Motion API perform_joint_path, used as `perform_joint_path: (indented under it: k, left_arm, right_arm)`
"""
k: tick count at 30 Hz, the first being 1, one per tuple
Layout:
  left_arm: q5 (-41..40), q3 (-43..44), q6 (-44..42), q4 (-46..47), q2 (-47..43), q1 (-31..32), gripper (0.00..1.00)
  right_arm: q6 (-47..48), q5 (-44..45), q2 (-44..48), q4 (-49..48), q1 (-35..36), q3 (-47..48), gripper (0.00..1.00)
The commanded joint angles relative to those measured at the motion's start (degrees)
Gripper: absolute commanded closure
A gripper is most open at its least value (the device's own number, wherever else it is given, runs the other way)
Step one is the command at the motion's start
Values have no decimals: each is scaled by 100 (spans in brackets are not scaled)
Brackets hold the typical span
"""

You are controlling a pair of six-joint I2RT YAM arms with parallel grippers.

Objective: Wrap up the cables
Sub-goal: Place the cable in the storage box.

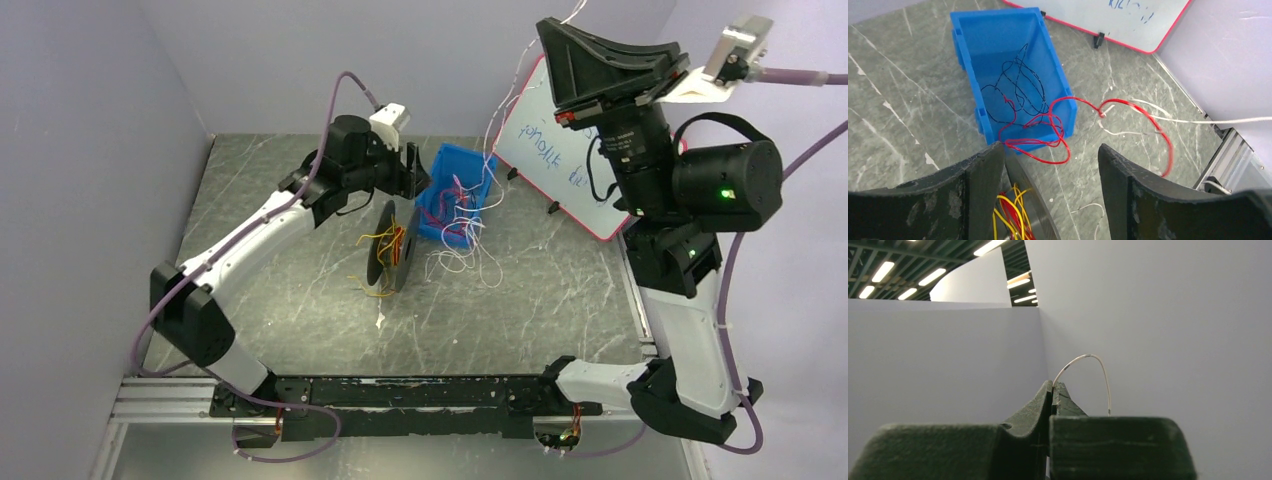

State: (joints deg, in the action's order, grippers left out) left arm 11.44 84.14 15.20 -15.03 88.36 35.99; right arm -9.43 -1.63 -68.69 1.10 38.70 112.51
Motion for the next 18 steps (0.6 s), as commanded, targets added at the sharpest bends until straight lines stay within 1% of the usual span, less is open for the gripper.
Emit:
perform_joint_path:
  k: [1,10,13,18]
  left_arm:
    - [757,428,16,46,527,-176,28]
    - [1915,952,179,43,1590,-279,32]
    - [2244,1088,227,-20,1805,-280,33]
    - [2783,1021,306,74,1953,-281,35]
  right_arm:
    - [119,-82,214,-19,0,43,100]
    - [165,0,292,-22,2,16,100]
    - [196,42,313,-22,6,4,100]
    - [276,136,388,-44,5,-98,100]
